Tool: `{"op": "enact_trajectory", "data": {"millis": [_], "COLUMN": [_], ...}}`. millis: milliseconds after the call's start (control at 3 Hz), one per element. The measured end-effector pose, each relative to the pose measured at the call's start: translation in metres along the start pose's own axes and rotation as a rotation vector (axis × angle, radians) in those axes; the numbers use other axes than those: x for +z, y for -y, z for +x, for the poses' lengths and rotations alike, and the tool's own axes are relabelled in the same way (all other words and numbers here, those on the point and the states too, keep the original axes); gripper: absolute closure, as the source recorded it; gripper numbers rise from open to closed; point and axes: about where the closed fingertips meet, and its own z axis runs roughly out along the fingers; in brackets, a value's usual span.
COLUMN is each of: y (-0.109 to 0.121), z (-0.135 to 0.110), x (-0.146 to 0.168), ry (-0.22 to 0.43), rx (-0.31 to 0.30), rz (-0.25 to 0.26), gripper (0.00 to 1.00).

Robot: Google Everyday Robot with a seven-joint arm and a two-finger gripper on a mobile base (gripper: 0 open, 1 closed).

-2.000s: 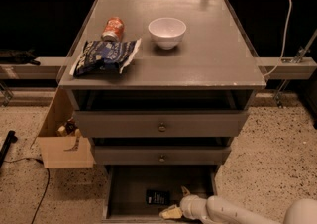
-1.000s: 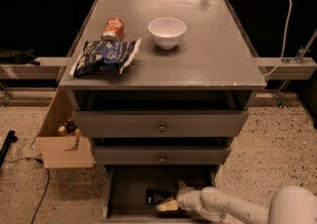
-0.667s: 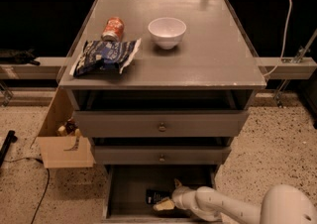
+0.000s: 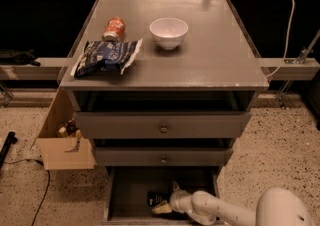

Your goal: Pick rxbar blueberry from bottom drawer and place on counter

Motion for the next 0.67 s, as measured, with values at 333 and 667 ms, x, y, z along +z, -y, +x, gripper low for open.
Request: {"op": "enact_trajectory", "data": {"millis": [333, 667], "y": [-0.0001, -0.0001], "z": [0.0, 0.0], "x": [0.0, 0.0001], "ry": [0.0, 0.0], "rx": [0.0, 0.0], "rz": [0.0, 0.0], "gripper": [0.23, 0.47]}}
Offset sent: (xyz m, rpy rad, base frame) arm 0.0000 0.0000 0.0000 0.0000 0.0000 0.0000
